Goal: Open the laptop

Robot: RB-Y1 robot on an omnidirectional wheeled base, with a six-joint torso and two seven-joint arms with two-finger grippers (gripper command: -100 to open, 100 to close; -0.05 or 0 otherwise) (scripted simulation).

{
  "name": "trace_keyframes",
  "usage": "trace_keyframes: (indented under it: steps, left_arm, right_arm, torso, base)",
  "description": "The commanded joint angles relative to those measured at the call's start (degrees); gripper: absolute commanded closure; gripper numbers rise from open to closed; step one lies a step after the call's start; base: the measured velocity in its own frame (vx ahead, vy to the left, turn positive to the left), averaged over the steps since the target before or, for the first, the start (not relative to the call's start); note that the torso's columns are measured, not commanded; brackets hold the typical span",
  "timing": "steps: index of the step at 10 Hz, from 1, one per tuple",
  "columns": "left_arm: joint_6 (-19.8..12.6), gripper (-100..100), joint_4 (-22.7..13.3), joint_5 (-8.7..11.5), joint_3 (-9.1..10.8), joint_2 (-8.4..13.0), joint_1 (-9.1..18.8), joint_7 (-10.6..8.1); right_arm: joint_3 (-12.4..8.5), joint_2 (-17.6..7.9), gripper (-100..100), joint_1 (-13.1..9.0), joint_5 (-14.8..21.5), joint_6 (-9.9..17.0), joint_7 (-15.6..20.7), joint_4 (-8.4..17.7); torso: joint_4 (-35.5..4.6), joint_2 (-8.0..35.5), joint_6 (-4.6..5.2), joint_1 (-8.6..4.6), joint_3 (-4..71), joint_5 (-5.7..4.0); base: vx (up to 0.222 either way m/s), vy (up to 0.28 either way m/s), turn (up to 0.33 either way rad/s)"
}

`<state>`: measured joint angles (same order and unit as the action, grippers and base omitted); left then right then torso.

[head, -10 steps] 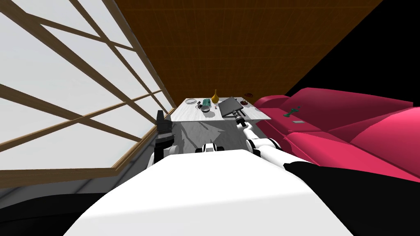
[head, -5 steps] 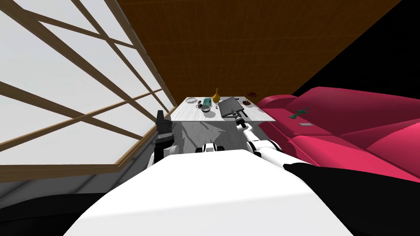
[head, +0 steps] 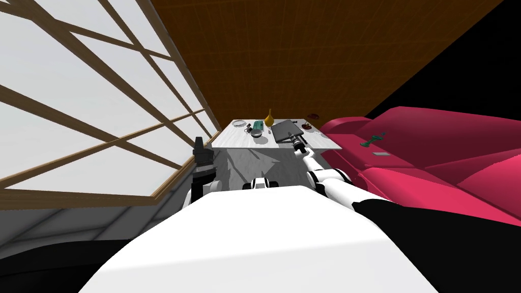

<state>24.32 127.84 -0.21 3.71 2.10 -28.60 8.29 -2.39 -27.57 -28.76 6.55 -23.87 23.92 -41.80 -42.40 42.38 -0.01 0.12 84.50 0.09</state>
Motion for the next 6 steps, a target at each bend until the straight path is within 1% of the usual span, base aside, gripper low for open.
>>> trace_keyframes:
  steps: [1,6]
  left_arm:
    - [0.00,0,0.00,0.00,0.00,0.00,-0.01,0.00]
    - [0.00,0,0.00,0.00,0.00,0.00,-0.01,0.00]
  right_arm:
    - [0.02,-0.03,0,-0.03,0.00,0.30,-0.08,-0.10]
    - [0.06,0.04,0,0.09,0.01,0.35,-0.09,0.00]
  torso:
    - [0.07,-0.13,0.02,-0.04,0.07,-0.03]
    - [0.11,-0.09,0.01,-0.12,0.06,-0.09]
  base:
    - [-0.007,0.001,-0.001]
    - [0.000,0.000,0.000]
